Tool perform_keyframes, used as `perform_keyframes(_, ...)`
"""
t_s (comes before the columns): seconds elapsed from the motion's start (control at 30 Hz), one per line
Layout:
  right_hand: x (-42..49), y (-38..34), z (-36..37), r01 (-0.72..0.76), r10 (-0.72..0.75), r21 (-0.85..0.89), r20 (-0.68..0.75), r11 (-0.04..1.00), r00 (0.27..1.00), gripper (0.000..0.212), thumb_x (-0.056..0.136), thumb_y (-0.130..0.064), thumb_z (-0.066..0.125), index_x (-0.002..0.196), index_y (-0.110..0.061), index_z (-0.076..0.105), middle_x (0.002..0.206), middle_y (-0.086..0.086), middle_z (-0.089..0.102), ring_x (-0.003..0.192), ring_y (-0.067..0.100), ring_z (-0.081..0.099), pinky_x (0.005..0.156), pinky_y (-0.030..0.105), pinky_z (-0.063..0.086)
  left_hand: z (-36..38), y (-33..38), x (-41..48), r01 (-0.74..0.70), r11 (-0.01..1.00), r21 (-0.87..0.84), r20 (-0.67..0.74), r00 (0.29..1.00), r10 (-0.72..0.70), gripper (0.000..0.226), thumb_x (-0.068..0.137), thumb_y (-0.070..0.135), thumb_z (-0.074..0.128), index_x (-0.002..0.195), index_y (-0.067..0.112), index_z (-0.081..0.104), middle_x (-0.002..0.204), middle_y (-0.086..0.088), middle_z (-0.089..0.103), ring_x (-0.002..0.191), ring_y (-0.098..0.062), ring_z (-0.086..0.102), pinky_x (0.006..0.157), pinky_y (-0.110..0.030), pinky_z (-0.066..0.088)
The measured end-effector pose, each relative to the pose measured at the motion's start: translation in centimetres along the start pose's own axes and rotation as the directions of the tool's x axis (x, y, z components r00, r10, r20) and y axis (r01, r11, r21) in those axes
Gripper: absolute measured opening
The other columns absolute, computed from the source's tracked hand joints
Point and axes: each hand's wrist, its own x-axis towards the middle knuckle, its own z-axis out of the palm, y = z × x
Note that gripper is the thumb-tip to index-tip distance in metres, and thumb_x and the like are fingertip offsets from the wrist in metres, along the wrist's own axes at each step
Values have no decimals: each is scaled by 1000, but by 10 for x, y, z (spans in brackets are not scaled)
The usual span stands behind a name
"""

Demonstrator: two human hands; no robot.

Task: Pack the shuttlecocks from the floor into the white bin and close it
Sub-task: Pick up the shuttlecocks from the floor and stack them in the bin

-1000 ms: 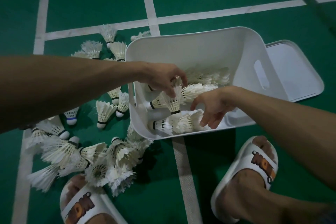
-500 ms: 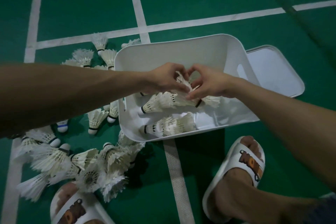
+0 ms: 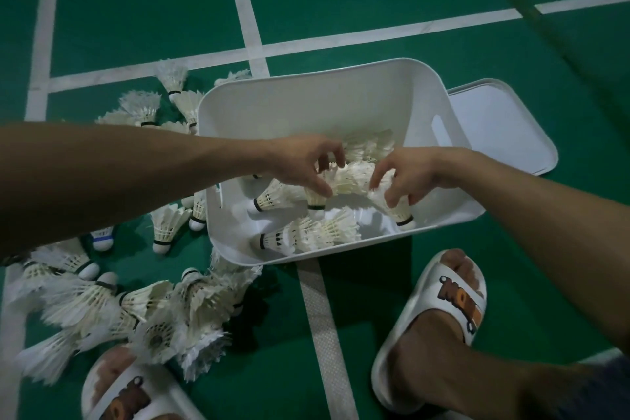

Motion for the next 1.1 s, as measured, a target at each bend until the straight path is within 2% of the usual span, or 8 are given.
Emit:
perform_keyframes(0.23, 6, 1, 2, -57, 65, -101, 71, 993, 995, 60, 91, -11, 60, 139, -43, 43, 146, 4, 39, 111, 26, 55, 78, 35, 57, 1, 2, 7, -33, 987, 159, 17, 999, 30, 49, 81, 36, 74, 125, 26, 55, 96, 3, 53, 101, -21, 58, 87, -38, 50)
perform_keyframes(0.43, 7, 5, 4, -87, 80, -170, -50, 982, 996, 42, 85, -23, 72, 118, -28, 46, 121, 8, 52, 92, 25, 61, 59, 29, 55, 2, -2, 12, -40, 985, 170, 26, 999, 36, 49, 81, 37, 73, 125, 25, 55, 92, 4, 54, 95, -20, 57, 83, -38, 49)
perform_keyframes(0.57, 7, 2, 10, -116, 112, -178, -31, 977, 993, 53, 80, -22, 78, 118, -19, 41, 90, 8, 57, 74, 23, 65, 62, 32, 59, 3, -6, 15, -35, 987, 157, 18, 999, 33, 48, 79, 37, 75, 123, 29, 55, 86, 10, 49, 91, -18, 56, 79, -33, 48)
perform_keyframes(0.73, 11, -7, 24, -86, 85, -271, -14, 959, 996, 58, 75, -19, 81, 122, -14, 49, 112, 6, 53, 70, 18, 65, 50, 23, 51, 4, -13, 14, -16, 995, 103, 51, 999, 11, 53, 78, 33, 76, 125, 31, 52, 91, 9, 47, 92, -16, 51, 76, -30, 40)
perform_keyframes(0.83, 13, -8, 28, -66, 67, -283, -7, 957, 998, 57, 74, -20, 82, 122, -13, 53, 106, 4, 57, 63, 12, 63, 47, 19, 44, 3, -14, 14, -18, 995, 102, 34, 999, 15, 54, 78, 31, 76, 127, 30, 52, 92, 5, 47, 87, -16, 50, 75, -30, 42)
perform_keyframes(0.93, 17, -8, 36, -2, 7, -255, 22, 967, 1000, 57, 75, -23, 81, 126, -14, 56, 96, -1, 63, 68, 9, 65, 54, 18, 47, 2, -13, 15, -22, 996, 91, 18, 1000, 20, 55, 78, 31, 76, 128, 30, 52, 85, 9, 45, 78, -9, 46, 73, -29, 40)
perform_keyframes(1.03, 17, -12, 43, 69, -60, -282, 41, 957, 997, 65, 77, -23, 80, 135, -15, 51, 115, 4, 62, 100, 20, 64, 78, 22, 50, 1, -12, 14, -19, 998, 68, 8, 1000, 19, 55, 79, 31, 75, 129, 31, 51, 88, 10, 46, 84, -10, 48, 73, -27, 37)
perform_keyframes(1.1, 20, -12, 43, 50, -36, -274, 55, 961, 998, 70, 78, -19, 79, 139, -11, 46, 124, 8, 61, 106, 24, 62, 83, 25, 50, 0, -13, 14, -17, 999, 48, 2, 1000, 17, 55, 79, 31, 75, 128, 31, 51, 93, 8, 48, 93, -15, 52, 75, -29, 41)
